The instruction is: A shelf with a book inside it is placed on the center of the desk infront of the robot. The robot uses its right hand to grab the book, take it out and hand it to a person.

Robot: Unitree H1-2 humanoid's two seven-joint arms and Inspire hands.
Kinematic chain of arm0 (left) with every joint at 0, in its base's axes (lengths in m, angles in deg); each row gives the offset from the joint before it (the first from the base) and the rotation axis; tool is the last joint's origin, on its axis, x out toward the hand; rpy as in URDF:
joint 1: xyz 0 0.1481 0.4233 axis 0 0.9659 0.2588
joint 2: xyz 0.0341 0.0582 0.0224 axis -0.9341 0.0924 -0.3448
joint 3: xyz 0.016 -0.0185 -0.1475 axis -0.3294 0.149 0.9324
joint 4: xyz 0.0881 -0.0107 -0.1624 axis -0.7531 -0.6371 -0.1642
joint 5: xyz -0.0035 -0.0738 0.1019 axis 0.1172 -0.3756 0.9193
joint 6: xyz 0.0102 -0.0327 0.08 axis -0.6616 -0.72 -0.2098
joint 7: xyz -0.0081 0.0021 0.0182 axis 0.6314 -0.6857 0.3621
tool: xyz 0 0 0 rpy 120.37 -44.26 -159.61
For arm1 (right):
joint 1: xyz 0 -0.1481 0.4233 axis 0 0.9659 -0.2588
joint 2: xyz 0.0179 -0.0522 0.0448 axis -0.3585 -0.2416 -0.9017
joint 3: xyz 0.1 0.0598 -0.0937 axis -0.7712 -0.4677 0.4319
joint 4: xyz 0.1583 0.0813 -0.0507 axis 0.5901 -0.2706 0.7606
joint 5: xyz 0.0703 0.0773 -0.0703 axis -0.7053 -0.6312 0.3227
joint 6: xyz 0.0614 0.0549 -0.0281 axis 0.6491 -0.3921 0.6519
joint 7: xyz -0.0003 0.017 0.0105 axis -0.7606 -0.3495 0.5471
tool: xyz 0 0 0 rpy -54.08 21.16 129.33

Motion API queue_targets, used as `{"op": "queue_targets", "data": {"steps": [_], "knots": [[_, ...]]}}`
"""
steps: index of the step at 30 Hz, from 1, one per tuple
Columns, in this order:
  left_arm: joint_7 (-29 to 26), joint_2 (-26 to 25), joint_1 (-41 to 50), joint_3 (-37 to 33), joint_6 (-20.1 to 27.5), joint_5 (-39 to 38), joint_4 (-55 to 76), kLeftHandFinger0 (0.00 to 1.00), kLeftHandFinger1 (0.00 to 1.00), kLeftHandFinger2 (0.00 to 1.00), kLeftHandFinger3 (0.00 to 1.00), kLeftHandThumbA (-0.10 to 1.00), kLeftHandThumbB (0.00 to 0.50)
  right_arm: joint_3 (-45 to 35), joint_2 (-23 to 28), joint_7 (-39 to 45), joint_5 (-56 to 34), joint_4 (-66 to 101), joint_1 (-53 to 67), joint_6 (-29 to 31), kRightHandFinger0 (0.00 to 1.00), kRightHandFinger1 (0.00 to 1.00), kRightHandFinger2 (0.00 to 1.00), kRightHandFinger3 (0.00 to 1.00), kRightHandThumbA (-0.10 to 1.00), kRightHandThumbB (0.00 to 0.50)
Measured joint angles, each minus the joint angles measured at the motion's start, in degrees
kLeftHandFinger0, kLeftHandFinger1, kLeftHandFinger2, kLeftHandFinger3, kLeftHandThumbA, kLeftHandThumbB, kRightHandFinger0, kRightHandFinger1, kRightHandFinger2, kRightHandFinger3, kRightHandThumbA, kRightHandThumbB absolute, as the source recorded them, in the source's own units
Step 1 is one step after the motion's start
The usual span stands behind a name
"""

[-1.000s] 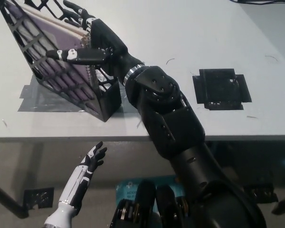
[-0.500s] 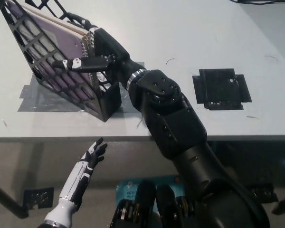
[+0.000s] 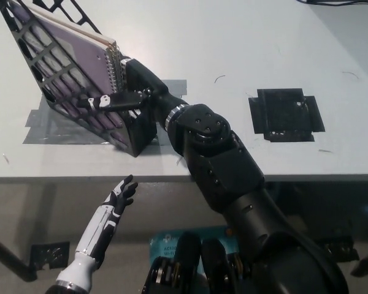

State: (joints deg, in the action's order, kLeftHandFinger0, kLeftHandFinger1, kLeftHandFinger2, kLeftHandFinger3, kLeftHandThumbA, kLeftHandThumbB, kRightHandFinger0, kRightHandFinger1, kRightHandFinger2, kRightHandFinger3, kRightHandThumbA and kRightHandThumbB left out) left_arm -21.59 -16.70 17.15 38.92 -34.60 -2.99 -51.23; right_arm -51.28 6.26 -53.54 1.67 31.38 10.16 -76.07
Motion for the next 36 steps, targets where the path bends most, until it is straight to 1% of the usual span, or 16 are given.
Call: {"op": "queue_targets", "data": {"steps": [2, 3, 4, 5, 6, 7, 8, 9, 10, 16, 19, 24, 28, 31, 34, 36], "knots": [[0.00, -0.01, -0.08, 0.00, 0.01, 0.09, 0.00, 1.00, 1.00, 1.00, 1.00, 1.00, 0.306, 0.02, 0.01, 0.00, 0.18, -0.30, -0.03, 0.43, 1.00, 1.00, 1.00, 1.00, 1.00, 0.432], [0.00, -0.02, -0.16, 0.00, 0.00, 0.11, 0.00, 1.00, 1.00, 1.00, 1.00, 1.00, 0.307, 0.09, 0.03, -0.03, 0.48, -0.70, -0.08, 1.02, 1.00, 1.00, 1.00, 1.00, 1.00, 0.429], [0.00, -0.02, -0.22, 0.00, -0.01, 0.10, 0.00, 1.00, 1.00, 1.00, 1.00, 1.00, 0.306, 0.20, 0.07, -0.11, 0.83, -1.20, -0.18, 1.50, 1.00, 1.00, 1.00, 1.00, 1.00, 0.395], [0.00, -0.02, -0.25, 0.01, -0.02, 0.11, 0.00, 1.00, 1.00, 1.00, 1.00, 1.00, 0.305, 0.27, 0.09, -0.18, 1.09, -1.54, -0.27, 1.73, 0.79, 0.89, 0.99, 1.00, 1.00, 0.327], [0.00, -0.02, -0.32, 0.01, -0.02, 0.11, 0.00, 1.00, 1.00, 1.00, 1.00, 1.00, 0.310, 0.35, 0.12, -0.36, 1.46, -2.08, -0.47, 2.41, 0.50, 0.57, 0.66, 0.72, 1.00, 0.182], [0.00, -0.02, -0.37, 0.00, -0.02, 0.11, 0.00, 1.00, 1.00, 1.00, 1.00, 1.00, 0.317, 0.41, 0.14, -0.49, 1.79, -2.51, -0.59, 2.89, 0.24, 0.30, 0.38, 0.44, 1.00, 0.137], [0.00, -0.03, -0.40, 0.01, -0.02, 0.11, 0.00, 1.00, 1.00, 1.00, 1.00, 1.00, 0.319, 0.37, 0.15, -0.80, 2.07, -2.83, -0.73, 3.12, 0.01, 0.03, 0.05, 0.14, 1.00, 0.082], [0.00, -0.03, -0.44, 0.01, -0.02, 0.11, 0.00, 1.00, 1.00, 1.00, 1.00, 1.00, 0.319, 0.33, 0.14, -1.27, 2.37, -3.15, -0.88, 3.35, 0.00, 0.01, 0.01, 0.03, 1.00, 0.054], [0.00, -0.04, -0.49, 0.01, -0.03, 0.11, 0.00, 1.00, 1.00, 1.00, 1.00, 1.00, 0.319, 0.29, 0.13, -1.83, 2.62, -3.33, -1.04, 3.45, 0.00, 0.00, 0.00, 0.01, 1.00, 0.048], [0.01, -0.06, -0.88, 0.01, -0.02, 0.10, 0.00, 1.00, 1.00, 1.00, 1.00, 1.00, 0.316, 0.03, -0.21, -5.33, 4.15, -3.29, -1.23, 3.56, 0.00, 0.00, 0.00, 0.00, 1.00, 0.111], [0.01, -0.08, -1.00, 0.01, -0.02, 0.13, 0.00, 1.00, 1.00, 1.00, 1.00, 1.00, 0.314, -0.54, -0.54, -6.34, 4.19, -3.29, -1.23, 3.65, 0.00, 0.00, 0.00, 0.00, 1.00, 0.100], [0.01, -0.13, -1.10, 0.04, -0.01, 0.15, 0.00, 1.00, 1.00, 1.00, 1.00, 1.00, 0.306, -1.73, -1.14, -7.99, 4.08, -3.30, -1.25, 3.66, 0.00, 0.00, 0.00, 0.00, 1.00, 0.109], [0.01, -0.17, -1.10, 0.04, 0.01, 0.14, 0.00, 1.00, 1.00, 1.00, 1.00, 1.00, 0.303, -3.22, -1.43, -8.53, 3.83, -3.42, -1.25, 3.67, 0.00, 0.00, 0.00, 0.00, 1.00, 0.077], [0.01, -0.17, -1.11, 0.05, 0.06, 0.08, -0.03, 1.00, 1.00, 1.00, 1.00, 1.00, 0.295, -5.02, -2.00, -8.91, 3.43, -3.64, -1.25, 3.68, 0.00, 0.00, 0.00, 0.00, 1.00, 0.092], [0.03, -0.17, -1.12, 0.06, 0.06, -0.08, -0.02, 1.00, 1.00, 1.00, 1.00, 1.00, 0.291, -6.77, -2.35, -9.22, 2.76, -3.66, -1.24, 3.68, 0.00, 0.00, 0.00, 0.00, 1.00, 0.077], [0.06, -0.17, -1.12, 0.07, 0.06, -0.19, -0.03, 1.00, 1.00, 1.00, 1.00, 1.00, 0.291, -7.81, -2.57, -9.32, 2.19, -3.62, -1.23, 3.65, 0.00, 0.00, 0.00, 0.00, 1.00, 0.089]]}}
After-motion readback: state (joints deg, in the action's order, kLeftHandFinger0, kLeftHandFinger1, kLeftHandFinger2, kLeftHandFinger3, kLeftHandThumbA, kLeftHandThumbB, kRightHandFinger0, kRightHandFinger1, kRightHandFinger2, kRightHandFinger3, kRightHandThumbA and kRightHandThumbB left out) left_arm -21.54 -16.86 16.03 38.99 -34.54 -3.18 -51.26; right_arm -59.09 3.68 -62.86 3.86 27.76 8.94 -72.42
